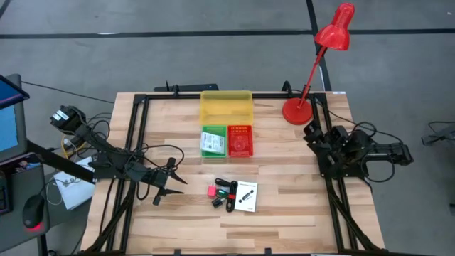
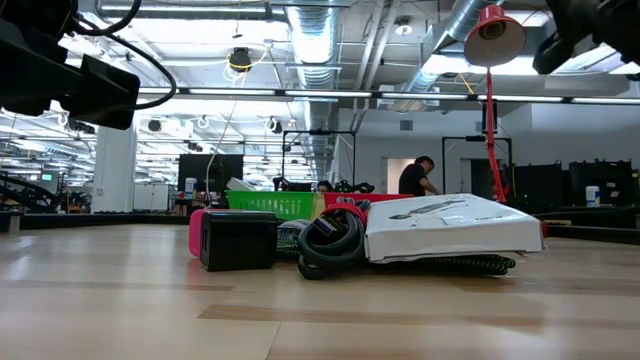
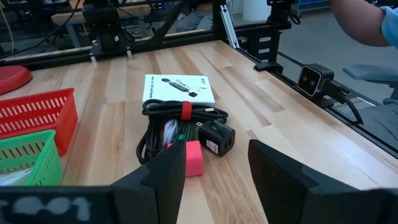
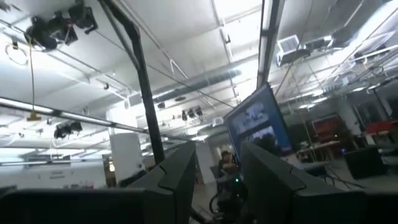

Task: Pick and place items into bin
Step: Put the white box card reader into the green bin

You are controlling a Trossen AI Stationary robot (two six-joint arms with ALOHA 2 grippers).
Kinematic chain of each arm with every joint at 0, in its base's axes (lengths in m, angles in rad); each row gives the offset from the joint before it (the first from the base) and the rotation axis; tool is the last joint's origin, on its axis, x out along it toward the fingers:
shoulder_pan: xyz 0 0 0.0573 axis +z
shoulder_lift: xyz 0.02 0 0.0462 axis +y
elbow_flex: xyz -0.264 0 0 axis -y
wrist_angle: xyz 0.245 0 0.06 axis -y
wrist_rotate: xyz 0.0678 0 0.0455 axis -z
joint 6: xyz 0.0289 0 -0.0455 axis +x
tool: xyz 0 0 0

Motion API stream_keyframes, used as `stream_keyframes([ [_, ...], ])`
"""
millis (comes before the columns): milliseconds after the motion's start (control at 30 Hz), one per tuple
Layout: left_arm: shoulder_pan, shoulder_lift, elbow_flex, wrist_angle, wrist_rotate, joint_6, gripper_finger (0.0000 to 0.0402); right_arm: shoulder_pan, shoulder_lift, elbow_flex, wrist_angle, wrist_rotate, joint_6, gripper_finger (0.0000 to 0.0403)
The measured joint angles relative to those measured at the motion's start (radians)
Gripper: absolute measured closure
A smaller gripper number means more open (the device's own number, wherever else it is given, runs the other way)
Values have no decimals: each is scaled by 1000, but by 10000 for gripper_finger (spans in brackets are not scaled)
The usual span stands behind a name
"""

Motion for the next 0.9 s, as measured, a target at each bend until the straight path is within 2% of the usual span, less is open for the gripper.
stream_keyframes([
  [367, 0, 0, 0, -8, -3, 4, 235, 0, 0, 13, 31, 195, -163, 280],
  [533, 0, 0, 0, -7, -3, 4, 235, 0, 0, 14, 48, 445, -262, 280],
  [667, 0, 0, 0, -7, -3, 4, 235, 0, 0, 14, 57, 656, -270, 280],
  [733, 0, 0, 0, -7, -3, 4, 235, 0, 0, 14, 63, 665, -271, 280],
  [900, 0, 0, 0, -7, -2, 4, 235, 1, 0, 39, 89, 575, -290, 281],
])
